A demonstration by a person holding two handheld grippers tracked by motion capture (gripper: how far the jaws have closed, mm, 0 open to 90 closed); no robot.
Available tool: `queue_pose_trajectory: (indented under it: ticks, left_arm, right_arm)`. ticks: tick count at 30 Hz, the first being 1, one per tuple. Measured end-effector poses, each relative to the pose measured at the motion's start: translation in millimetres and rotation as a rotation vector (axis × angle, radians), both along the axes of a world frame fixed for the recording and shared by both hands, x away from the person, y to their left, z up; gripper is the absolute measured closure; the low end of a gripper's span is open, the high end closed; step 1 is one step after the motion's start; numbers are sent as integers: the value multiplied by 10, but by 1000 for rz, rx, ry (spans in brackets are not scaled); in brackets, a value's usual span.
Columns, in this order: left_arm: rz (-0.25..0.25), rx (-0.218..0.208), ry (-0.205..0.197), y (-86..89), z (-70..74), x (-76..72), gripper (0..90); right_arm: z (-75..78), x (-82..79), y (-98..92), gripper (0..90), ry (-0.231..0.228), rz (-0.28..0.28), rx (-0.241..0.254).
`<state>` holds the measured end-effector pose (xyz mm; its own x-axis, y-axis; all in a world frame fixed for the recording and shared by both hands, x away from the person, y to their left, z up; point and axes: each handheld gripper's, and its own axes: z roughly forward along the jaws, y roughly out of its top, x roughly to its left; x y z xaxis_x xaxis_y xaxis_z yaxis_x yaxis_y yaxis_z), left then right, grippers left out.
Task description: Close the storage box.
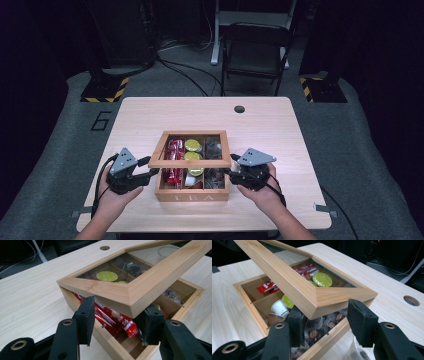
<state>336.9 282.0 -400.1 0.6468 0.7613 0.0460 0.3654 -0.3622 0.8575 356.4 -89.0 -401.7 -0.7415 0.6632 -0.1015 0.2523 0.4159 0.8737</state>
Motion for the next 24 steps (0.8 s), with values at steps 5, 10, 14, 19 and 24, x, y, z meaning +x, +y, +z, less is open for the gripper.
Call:
queue_pose_trajectory:
  ticks: [5, 10, 14, 19, 24]
  left_arm:
    - [1, 2, 11, -5, -73, -46, 518]
    - [4, 3, 25, -9, -154, -89, 518]
    - [9, -24, 27, 0, -220, -112, 518]
    - [11, -36, 23, 3, -271, -129, 518]
    - [4, -20, 25, 2, -325, -144, 518]
  right_arm:
    - [-75, -66, -16, 502, 28, 5, 1]
    - [-129, -105, -15, 502, 31, 9, -8]
    - [-190, -140, -12, 502, 46, -3, 0]
    - [-223, -150, -9, 501, 32, 0, -4]
    - [-273, -165, -12, 501, 32, 14, -21]
